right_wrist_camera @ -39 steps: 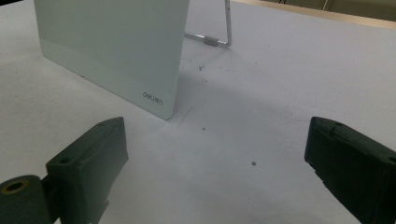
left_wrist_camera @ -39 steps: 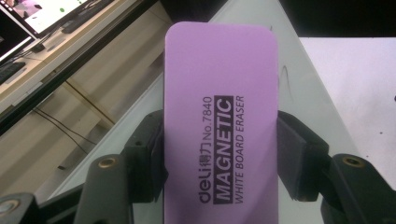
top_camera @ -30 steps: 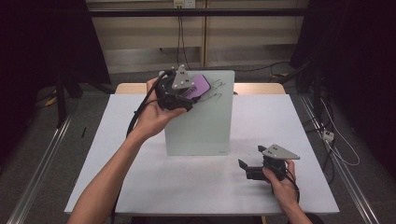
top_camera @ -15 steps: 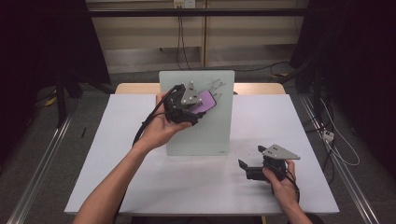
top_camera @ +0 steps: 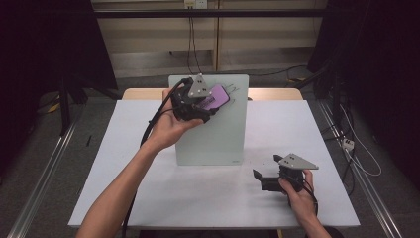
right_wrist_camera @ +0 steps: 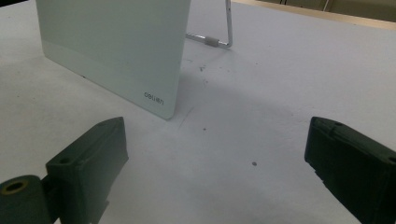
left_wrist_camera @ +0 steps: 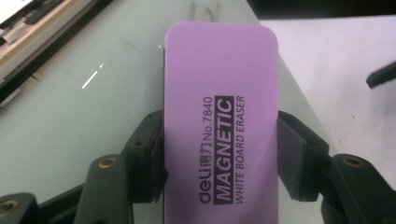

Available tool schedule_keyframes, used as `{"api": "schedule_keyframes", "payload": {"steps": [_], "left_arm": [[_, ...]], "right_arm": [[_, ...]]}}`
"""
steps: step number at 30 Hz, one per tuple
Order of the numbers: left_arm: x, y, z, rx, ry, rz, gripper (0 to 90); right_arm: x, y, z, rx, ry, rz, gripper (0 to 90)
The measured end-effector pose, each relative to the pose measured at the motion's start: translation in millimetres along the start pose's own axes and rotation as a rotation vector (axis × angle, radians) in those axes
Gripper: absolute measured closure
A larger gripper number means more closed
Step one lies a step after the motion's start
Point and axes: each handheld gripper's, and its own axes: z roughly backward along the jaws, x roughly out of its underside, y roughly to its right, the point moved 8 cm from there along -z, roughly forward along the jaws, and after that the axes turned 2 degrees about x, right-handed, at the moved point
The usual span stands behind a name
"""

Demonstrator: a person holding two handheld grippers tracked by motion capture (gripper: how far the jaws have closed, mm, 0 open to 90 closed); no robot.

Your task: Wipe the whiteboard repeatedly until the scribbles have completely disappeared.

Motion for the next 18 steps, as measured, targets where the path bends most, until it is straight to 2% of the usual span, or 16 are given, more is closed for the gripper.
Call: {"api": "schedule_keyframes", "payload": {"steps": [8,18], "left_arm": [[-14.1,-20.1,14.4,-0.054,0.046,0.035,40.8],[-11.3,-8.1,3.6,-0.038,0.009,-0.012,40.7]], "right_arm": [[0.0,0.0,0.4,-0.001,0.001,0.0,6.1],[-0.1,-0.8,-0.1,0.0,0.0,0.003,6.1]]}}
